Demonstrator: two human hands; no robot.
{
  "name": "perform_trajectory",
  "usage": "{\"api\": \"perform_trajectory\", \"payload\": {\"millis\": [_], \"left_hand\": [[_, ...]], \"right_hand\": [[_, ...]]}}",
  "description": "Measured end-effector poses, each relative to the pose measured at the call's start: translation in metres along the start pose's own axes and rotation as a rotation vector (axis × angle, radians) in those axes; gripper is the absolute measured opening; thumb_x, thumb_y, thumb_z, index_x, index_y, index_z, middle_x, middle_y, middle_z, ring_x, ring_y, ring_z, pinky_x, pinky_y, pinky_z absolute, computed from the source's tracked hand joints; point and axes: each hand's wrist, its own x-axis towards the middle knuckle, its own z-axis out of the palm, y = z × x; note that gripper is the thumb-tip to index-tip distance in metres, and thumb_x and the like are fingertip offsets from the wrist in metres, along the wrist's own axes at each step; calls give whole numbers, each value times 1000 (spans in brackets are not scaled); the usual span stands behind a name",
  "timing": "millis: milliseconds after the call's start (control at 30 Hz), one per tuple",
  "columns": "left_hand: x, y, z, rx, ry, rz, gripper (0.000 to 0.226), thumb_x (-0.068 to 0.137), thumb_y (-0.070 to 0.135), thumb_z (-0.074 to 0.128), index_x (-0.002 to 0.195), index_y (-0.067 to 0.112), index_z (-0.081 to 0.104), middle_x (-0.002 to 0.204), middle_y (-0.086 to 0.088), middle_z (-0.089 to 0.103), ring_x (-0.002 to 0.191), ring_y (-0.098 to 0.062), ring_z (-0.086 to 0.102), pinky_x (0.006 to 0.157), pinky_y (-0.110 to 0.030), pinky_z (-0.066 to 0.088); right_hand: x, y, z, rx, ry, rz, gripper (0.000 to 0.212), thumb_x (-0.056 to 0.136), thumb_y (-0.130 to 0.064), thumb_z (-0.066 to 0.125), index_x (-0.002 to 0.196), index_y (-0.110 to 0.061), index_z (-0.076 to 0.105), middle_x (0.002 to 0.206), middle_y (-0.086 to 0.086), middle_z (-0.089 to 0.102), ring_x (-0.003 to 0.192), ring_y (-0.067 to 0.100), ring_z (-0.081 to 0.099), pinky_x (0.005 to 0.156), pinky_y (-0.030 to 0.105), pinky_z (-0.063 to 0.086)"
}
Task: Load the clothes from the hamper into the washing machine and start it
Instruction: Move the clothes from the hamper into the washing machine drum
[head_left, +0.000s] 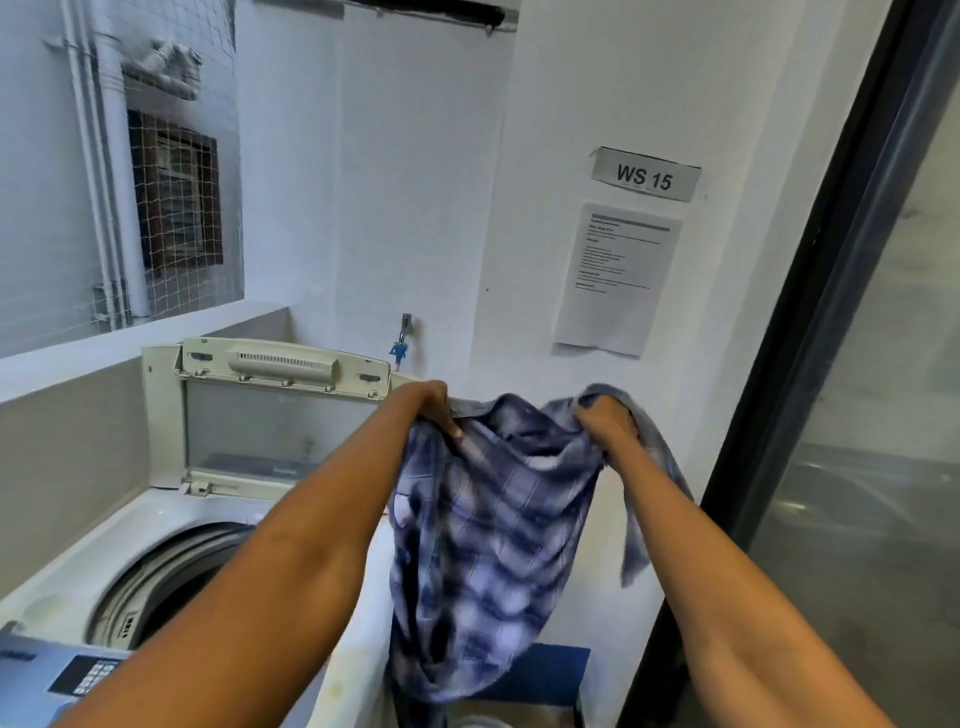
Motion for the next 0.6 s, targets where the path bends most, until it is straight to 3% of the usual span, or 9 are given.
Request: {"api": "perform_trajectory", "payload": {"millis": [67,167,233,333,400,467,533,600], "left_hand": [[2,12,-2,-77,84,33,60,73,30,78,120,1,54,126,-15,58,115,-30,55,94,-35,44],[9,31,0,-120,288,153,46,73,33,77,110,12,62,118,-10,63,110,-29,58,90,-36,46],[8,43,4,-44,306,222,34,76,35,72,104,18,66,111,-7,66,104,-27,61,83,-34,47],[5,58,7,-36,171,350,13,81,24,65,89,14,66,91,-7,66,90,-25,60,74,-31,45],[1,61,3,-243,5,404,6,83,14,61,88,12,61,82,-5,61,85,-23,56,69,-26,44],[-2,55,-1,-546,-110,352,22,84,16,64,102,11,52,95,-7,58,89,-20,55,72,-24,47],[-4,45,0,-760,-77,309,49,82,29,70,118,13,40,112,-9,54,99,-19,55,78,-24,47],[-8,33,5,-836,3,282,72,76,41,73,131,16,33,123,-7,48,110,-21,51,86,-28,45]], "right_hand": [[-15,1,11,102,-300,92,47,93,-30,57,125,4,49,124,21,53,110,38,56,90,49,51],[-29,-13,15,-168,-582,110,48,90,-38,60,117,1,53,100,20,60,88,35,63,88,46,54],[-31,-28,13,-172,-555,0,43,88,-34,63,110,2,53,87,15,59,73,30,61,77,41,54],[-28,-48,12,154,-536,-235,66,79,-24,75,132,-10,38,120,7,54,106,23,58,78,36,56],[-31,-52,19,157,-456,-358,74,75,-21,78,134,-14,34,123,6,52,111,24,56,76,37,57],[-33,-49,31,134,-231,-434,48,76,-20,74,118,-9,53,107,12,60,100,29,61,73,41,58],[-33,-48,37,186,-58,-427,19,80,-20,67,94,-7,66,89,16,65,91,34,65,73,43,57],[-24,-47,34,257,12,-354,15,79,-21,65,81,-7,69,83,19,68,82,37,67,74,47,57]]}}
